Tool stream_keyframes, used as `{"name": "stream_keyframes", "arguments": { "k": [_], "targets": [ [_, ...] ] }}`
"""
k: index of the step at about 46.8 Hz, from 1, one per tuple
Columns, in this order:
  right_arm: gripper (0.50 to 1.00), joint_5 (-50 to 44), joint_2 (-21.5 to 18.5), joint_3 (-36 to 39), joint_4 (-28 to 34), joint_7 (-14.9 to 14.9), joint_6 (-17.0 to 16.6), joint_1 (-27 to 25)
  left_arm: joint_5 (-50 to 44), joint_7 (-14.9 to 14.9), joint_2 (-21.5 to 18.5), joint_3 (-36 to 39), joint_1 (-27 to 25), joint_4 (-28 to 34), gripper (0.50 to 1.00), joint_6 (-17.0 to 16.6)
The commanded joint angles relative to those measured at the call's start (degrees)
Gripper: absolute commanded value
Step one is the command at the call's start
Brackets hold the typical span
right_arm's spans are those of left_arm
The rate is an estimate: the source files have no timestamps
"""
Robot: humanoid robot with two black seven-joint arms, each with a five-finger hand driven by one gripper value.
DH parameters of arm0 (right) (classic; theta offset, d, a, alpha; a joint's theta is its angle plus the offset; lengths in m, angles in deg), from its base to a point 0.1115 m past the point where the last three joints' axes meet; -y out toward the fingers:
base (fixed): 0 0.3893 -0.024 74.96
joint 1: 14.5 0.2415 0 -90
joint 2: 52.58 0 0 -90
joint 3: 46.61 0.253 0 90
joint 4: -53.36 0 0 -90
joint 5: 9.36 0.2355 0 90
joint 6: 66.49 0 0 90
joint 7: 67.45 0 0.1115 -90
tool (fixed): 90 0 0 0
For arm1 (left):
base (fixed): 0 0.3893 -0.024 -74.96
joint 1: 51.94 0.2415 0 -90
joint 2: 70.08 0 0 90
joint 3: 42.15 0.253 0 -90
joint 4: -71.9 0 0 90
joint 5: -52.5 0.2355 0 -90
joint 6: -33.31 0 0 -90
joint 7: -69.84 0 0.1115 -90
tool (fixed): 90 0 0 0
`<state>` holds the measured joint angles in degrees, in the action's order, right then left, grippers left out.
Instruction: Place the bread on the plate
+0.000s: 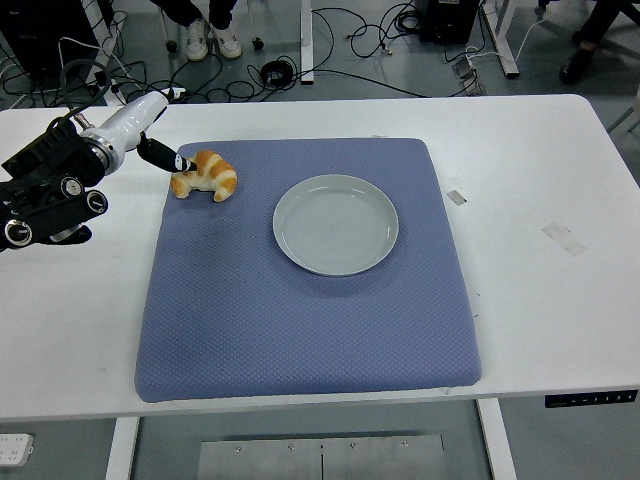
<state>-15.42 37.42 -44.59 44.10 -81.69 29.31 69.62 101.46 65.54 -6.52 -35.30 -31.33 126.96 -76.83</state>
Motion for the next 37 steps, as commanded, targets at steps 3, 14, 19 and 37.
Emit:
{"name": "stream_keyframes", "arguments": {
  "k": [3,14,19,37],
  "targets": [
    [1.000,0.00,0.00,0.00,0.03,0.00,-0.09,0.00,1.06,-1.23,0.07,0.62,-0.13,1.02,0.968,0.01],
    [1.000,0.00,0.00,0.00,-0.05,0.00,0.00,0.00,2.37,-1.41,0.07,2.29,-0.05,1.37,0.968,0.01],
    [1.000,0.00,0.00,0.00,-0.05,0.00,0.00,0.00,2.90,-1.41,0.07,2.55,0.04,1.28,0.968,-0.17],
    [1.000,0.00,0.00,0.00,0.03,0.00,0.00,0.00,2.99,-1.32,0.59,2.64,0.31,0.31,0.968,-0.34]
  ]
}}
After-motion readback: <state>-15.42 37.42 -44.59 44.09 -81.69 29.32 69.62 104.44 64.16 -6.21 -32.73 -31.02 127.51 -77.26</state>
